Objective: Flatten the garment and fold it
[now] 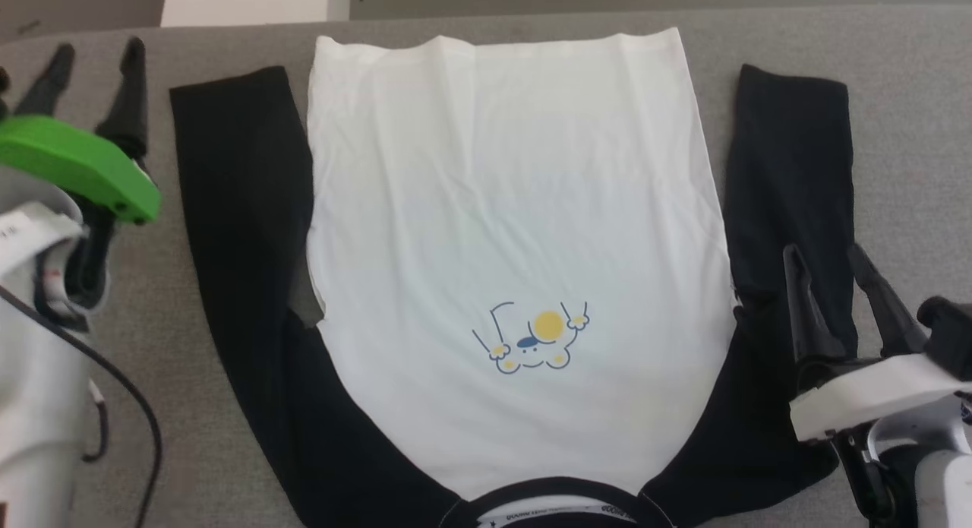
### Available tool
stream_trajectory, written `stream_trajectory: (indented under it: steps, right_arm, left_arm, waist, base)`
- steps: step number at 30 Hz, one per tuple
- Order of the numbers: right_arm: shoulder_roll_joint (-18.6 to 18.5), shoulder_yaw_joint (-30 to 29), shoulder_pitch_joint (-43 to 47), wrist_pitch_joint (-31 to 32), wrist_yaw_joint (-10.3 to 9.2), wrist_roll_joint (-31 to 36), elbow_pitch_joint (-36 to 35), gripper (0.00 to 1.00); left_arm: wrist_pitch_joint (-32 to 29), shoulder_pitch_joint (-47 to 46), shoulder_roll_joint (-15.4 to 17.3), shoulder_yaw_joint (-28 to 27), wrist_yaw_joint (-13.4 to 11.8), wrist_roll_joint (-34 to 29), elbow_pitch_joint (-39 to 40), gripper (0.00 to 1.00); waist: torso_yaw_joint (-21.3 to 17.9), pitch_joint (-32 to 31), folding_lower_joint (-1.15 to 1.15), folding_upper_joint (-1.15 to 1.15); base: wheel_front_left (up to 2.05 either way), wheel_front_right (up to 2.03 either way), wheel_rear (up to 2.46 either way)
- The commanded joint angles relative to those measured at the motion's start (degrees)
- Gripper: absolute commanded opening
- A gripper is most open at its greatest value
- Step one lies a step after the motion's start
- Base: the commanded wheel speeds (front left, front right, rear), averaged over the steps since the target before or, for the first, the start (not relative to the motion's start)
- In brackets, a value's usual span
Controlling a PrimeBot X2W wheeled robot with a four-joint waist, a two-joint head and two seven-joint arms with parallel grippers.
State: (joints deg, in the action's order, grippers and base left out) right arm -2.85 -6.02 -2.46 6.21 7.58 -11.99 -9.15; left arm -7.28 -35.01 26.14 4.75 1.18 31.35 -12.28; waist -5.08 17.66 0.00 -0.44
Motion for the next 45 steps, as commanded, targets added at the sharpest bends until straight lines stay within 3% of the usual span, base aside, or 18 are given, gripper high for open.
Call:
stream_trajectory:
  steps: [1,8,14,19,28,31,32,33,38,45]
  right_arm:
    - [0.0,0.5,-1.6,-0.9,-0.09,-0.1,-0.2,1.00]
    - [0.0,2.1,-5.1,-3.6,-0.09,-1.1,0.2,1.00]
    - [0.0,2.6,-6.6,-5.0,-0.09,-1.7,0.5,1.00]
    - [0.0,3.0,-7.0,-6.0,-0.09,-2.4,1.0,1.00]
    - [0.0,3.4,-7.7,-7.6,-0.09,-2.1,-0.4,1.00]
    - [0.0,3.5,-7.7,-7.8,-0.09,-2.1,-0.8,1.00]
    - [0.0,3.5,-7.7,-7.9,-0.09,-2.1,-1.0,1.00]
    - [0.0,3.5,-7.7,-7.9,-0.09,-2.1,-1.1,1.00]
    - [0.0,3.5,-7.7,-7.8,-0.09,-2.0,-1.0,1.00]
    - [0.0,3.0,-7.0,-8.0,-0.09,0.1,-1.1,1.00]
  left_arm:
    - [-1.1,-2.9,1.4,0.2,0.6,-0.7,-1.5,1.00]
    - [-10.0,-13.1,5.6,0.2,0.1,-0.7,-7.5,1.00]
    - [-19.6,-16.6,8.6,0.1,-2.0,0.1,-10.8,1.00]
    - [-26.9,-16.6,10.1,-0.9,-6.1,0.9,-12.1,1.00]
    - [-32.9,-14.7,12.3,-2.0,-12.1,0.3,-11.9,1.00]
    - [-37.3,-13.2,12.4,-1.9,-13.8,0.9,-11.8,1.00]
    - [-39.3,-12.6,12.3,-1.8,-14.2,1.5,-11.4,0.42]
    - [-40.8,-12.1,12.2,-1.7,-14.5,2.0,-11.0,0.00]
    - [-41.8,-10.4,12.1,-2.0,-14.7,3.0,-7.3,0.00]
    - [-32.5,-8.3,12.1,-3.2,-12.1,2.4,-3.7,0.00]
  waist:
    - [-3.5,6.4,0.00,0.42]
    - [-6.5,12.7,0.00,0.42]
    - [-8.7,16.0,0.00,0.42]
    - [-9.9,17.4,0.00,0.42]
    - [-11.1,19.3,0.00,0.42]
    - [-11.1,19.5,0.00,0.42]
    - [-11.1,19.5,0.00,0.42]
    - [-11.1,19.4,0.00,0.42]
    - [-10.7,18.3,0.00,0.42]
    - [-9.2,13.0,0.00,0.42]
  base:
    - [0.00,0.00,0.00]
    - [0.00,0.00,0.00]
    - [0.00,0.00,0.00]
    - [0.00,0.00,0.00]
    - [0.00,0.00,0.00]
    - [0.00,0.00,0.00]
    - [0.00,0.00,0.00]
    - [0.00,0.00,0.00]
    - [0.00,0.00,0.00]
    - [0.00,0.00,0.00]
